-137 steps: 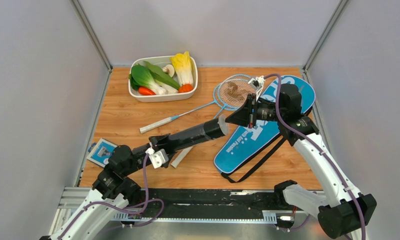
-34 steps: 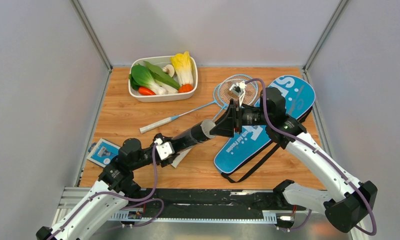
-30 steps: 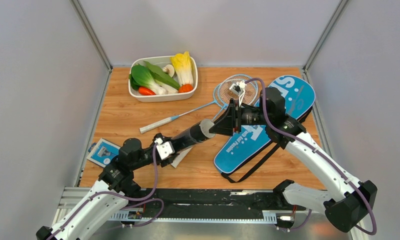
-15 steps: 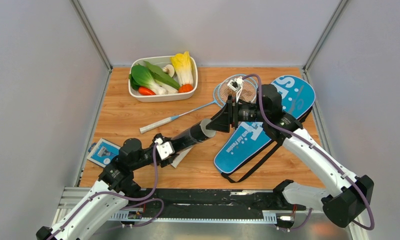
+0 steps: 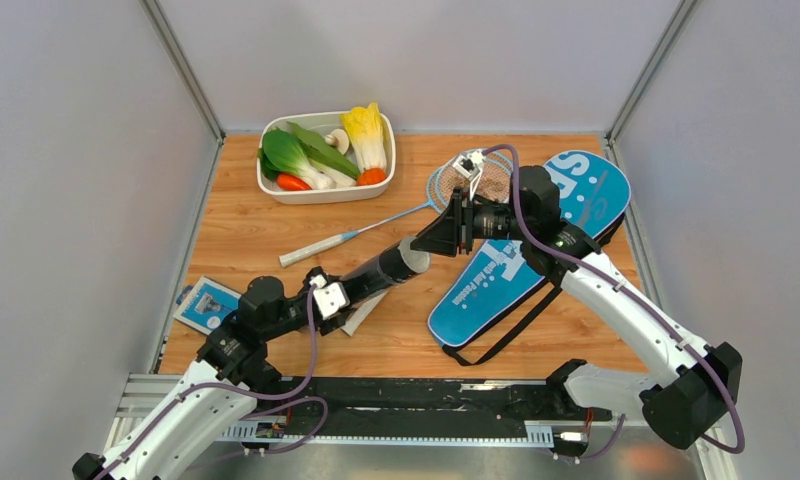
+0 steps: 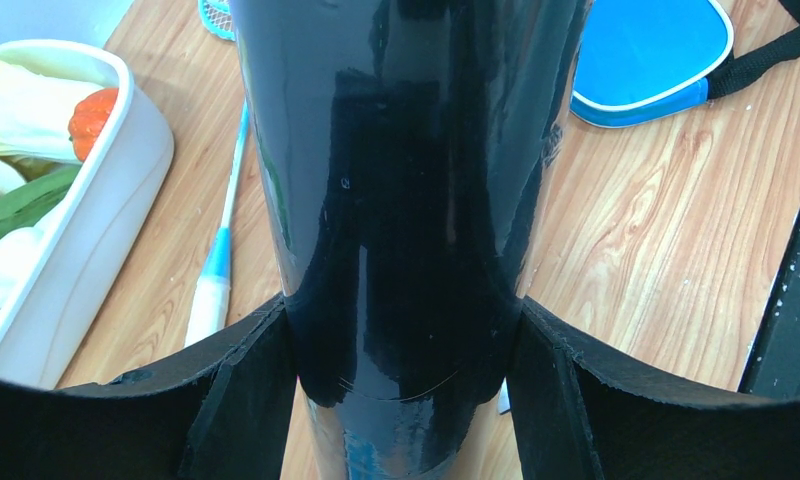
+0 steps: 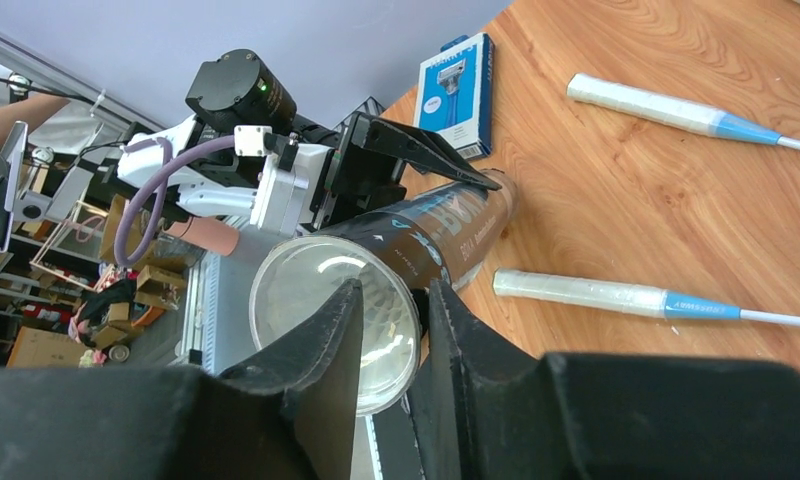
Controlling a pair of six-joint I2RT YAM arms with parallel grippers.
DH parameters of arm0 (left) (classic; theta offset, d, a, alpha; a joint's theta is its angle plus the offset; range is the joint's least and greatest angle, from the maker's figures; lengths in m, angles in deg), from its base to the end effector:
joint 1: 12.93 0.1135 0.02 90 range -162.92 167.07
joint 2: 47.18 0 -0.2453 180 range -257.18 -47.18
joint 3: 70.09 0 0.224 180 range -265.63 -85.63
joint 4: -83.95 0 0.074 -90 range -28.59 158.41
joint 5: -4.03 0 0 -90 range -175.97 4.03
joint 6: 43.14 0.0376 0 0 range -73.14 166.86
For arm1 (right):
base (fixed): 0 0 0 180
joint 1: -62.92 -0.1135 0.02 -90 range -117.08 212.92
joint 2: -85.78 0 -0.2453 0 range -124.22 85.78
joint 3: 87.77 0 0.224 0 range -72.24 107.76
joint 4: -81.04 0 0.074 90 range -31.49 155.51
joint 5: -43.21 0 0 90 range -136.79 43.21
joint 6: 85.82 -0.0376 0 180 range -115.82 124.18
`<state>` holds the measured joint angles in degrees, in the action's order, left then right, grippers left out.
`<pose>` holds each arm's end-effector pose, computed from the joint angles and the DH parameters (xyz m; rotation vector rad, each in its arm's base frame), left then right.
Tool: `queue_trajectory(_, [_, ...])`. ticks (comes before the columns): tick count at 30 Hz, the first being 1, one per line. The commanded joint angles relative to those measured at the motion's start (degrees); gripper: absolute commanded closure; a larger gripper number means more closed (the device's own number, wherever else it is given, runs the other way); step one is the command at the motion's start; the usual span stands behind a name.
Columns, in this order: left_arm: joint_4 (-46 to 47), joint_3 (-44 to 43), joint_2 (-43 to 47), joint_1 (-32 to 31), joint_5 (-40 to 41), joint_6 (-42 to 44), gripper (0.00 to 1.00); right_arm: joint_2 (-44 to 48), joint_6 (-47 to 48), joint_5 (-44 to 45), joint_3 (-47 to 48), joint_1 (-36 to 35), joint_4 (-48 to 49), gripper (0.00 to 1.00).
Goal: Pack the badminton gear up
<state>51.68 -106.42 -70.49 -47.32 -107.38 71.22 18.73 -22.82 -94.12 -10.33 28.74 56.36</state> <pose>0.0879 -0.0768 0.2251 1.1504 1.5255 -0.4742 0.1839 0.1583 0.3552 -0.7642 1.8541 1.4670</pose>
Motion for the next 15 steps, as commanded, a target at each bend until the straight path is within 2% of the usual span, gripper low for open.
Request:
queue_trajectory(1, [15.2,-4.8,1.3,-0.9,-6.2,0.2,0.66,-2.5,0.6,2.6,-0.9,-2.1,-4.1,0.73])
queue_trajectory(3, [15.4,-4.9,1.6,-0.9,-6.2,-0.2,0.66,-2.3,0.4,2.6,-0.2,-2.1,-4.2,0.72])
queue_trajectory(4, [15.5,-4.9,1.7,-0.9,-6.0,-0.7,0.66,-2.1,0.1,2.9,0.3,-2.0,-4.2,0.68])
queue_trajectory(7, [15.5,-5.3,1.9,-0.9,-3.8,-2.3,0.65,-0.5,-1.1,5.5,2.6,-1.7,-4.2,0.48])
queue_trajectory(12, [14.8,-6.7,1.7,-0.8,0.1,-5.3,0.65,4.3,-2.5,12.7,5.8,-0.3,-4.1,0.22])
queue_trajectory(15, [15.5,-7.6,1.7,-0.8,1.8,-8.4,0.64,8.1,-1.8,16.5,5.4,0.0,-2.6,0.10])
